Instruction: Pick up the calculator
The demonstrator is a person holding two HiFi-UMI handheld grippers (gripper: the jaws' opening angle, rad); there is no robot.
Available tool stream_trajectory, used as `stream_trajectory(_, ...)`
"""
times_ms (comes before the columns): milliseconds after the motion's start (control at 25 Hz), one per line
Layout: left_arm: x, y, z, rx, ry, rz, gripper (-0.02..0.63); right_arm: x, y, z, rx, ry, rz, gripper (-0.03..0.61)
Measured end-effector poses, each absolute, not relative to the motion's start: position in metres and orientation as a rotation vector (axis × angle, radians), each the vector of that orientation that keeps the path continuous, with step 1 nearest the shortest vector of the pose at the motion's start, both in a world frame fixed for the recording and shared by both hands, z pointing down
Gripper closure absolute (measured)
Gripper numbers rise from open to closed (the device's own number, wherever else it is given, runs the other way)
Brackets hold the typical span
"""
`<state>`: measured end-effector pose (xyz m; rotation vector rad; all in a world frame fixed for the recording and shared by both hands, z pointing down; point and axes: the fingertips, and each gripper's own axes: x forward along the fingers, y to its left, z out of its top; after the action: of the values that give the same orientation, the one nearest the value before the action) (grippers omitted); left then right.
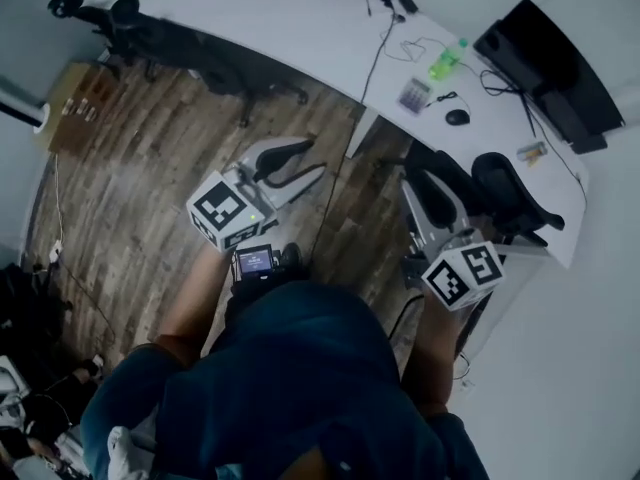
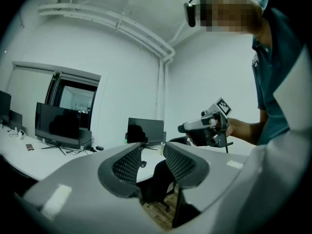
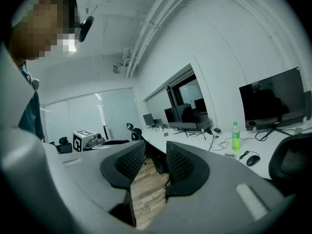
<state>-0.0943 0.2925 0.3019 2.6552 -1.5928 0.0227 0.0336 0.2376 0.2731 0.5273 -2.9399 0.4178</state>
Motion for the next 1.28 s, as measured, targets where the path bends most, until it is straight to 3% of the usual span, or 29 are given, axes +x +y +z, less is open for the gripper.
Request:
stream_trajectory(720,-0.146,0.215,0.319,2.664,-1.464,-0.029,0.459,-0.015,0.168,0.294,0.633,-2.835,0.486,0.451)
stream_trajectory(1280,-0.159,0.121,0.310,2.583,-1.626,0.004,0.459,-0.044,0.054,0.295,0.437,-2.871,0.483,0.451)
